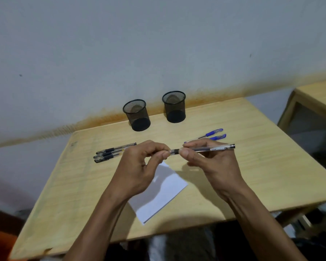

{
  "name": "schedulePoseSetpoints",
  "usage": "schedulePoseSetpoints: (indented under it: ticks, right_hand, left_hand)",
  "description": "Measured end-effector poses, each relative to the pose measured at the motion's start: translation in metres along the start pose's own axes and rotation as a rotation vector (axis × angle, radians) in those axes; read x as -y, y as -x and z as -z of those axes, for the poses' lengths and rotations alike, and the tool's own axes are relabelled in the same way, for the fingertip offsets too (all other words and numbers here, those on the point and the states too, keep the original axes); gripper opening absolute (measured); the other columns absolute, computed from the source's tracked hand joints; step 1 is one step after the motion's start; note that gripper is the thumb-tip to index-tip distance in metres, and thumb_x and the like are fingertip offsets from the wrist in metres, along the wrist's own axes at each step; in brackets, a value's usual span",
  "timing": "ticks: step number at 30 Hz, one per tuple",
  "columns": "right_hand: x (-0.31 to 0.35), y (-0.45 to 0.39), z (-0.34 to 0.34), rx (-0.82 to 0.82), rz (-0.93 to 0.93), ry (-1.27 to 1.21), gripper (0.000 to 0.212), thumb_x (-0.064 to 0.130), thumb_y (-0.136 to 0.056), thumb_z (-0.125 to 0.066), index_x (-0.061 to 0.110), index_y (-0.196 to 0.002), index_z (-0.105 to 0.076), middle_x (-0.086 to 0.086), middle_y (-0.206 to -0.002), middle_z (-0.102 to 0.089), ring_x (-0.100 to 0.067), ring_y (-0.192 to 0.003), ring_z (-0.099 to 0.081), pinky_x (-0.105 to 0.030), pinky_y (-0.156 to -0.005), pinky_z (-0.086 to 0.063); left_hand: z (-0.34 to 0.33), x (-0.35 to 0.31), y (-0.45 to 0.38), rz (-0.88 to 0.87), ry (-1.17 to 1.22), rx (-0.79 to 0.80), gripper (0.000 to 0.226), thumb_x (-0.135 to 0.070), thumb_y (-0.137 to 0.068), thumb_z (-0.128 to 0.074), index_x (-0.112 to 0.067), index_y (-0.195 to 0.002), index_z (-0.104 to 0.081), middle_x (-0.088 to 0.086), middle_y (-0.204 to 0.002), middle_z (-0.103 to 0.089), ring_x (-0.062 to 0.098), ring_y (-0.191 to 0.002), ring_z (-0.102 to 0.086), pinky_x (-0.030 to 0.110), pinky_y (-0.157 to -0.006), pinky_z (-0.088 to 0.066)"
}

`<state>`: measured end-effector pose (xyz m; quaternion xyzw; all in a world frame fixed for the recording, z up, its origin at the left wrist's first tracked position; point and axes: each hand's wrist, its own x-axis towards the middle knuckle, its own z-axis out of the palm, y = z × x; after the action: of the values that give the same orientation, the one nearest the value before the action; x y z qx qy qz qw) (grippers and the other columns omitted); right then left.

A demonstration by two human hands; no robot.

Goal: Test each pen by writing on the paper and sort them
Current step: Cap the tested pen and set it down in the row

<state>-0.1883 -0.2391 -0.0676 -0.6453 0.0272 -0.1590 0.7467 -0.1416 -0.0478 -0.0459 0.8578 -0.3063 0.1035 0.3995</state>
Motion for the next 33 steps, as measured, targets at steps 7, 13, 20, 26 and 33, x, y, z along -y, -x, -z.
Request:
schedulePoseSetpoints:
  ticks: [7,13,20,26,33]
  right_hand:
    - [-0.001,-0.03,0.021,0.079,0.176,0.513,0.008,0.026,-0.075,-0.089,0.028,-0.079,-0.082,0.011,-0.076,-0.076,-0.008,-0.077,-0.071,-0.027,-0.066,-0.051]
    - [-0.001,-0.023,-0.029,0.081,0.263,0.844,0.019,0.041,-0.091,-0.072,0.025,-0.099,-0.08,0.009,-0.089,-0.074,-0.014,-0.094,-0.061,-0.041,-0.077,-0.053]
    - [-0.007,-0.034,-0.075,-0.023,0.077,0.835,0.015,0.036,-0.095,-0.064,0.024,-0.091,-0.07,0.015,-0.087,-0.064,-0.017,-0.11,-0.053,-0.036,-0.078,-0.047]
    - [-0.028,-0.099,-0.109,-0.12,-0.071,1.134,0.025,0.031,-0.088,-0.063,0.01,-0.097,-0.073,-0.009,-0.126,-0.055,-0.031,-0.128,-0.039,-0.044,-0.095,-0.04]
    - [-0.07,-0.122,-0.133,-0.119,-0.174,1.287,0.031,0.029,-0.085,-0.066,0.009,-0.11,-0.065,-0.009,-0.13,-0.052,-0.033,-0.131,-0.035,-0.047,-0.1,-0.033]
  left_hand:
    - [0.004,0.021,-0.026,0.222,0.362,-0.012,0.015,-0.026,-0.091,-0.063,-0.014,-0.093,-0.073,0.011,-0.077,-0.066,0.014,-0.072,-0.059,0.036,-0.074,-0.051]
    - [0.006,0.023,-0.038,0.261,0.497,-0.125,0.023,-0.029,-0.088,-0.065,-0.009,-0.081,-0.073,0.011,-0.069,-0.063,0.013,-0.066,-0.054,0.024,-0.065,-0.047]
    - [0.019,0.069,-0.004,0.397,0.1,-0.28,0.034,-0.054,-0.087,-0.064,-0.026,-0.106,-0.068,-0.008,-0.094,-0.07,0.009,-0.09,-0.066,0.032,-0.078,-0.054]
    - [0.021,0.126,0.061,0.56,-0.5,-0.241,0.04,-0.053,-0.092,-0.052,-0.022,-0.117,-0.059,0.0,-0.114,-0.063,0.028,-0.111,-0.052,0.042,-0.089,-0.043]
    - [0.006,0.157,0.074,0.631,-0.708,-0.13,0.066,-0.065,-0.093,-0.027,-0.019,-0.128,-0.057,0.005,-0.138,-0.052,0.025,-0.133,-0.04,0.046,-0.108,-0.031]
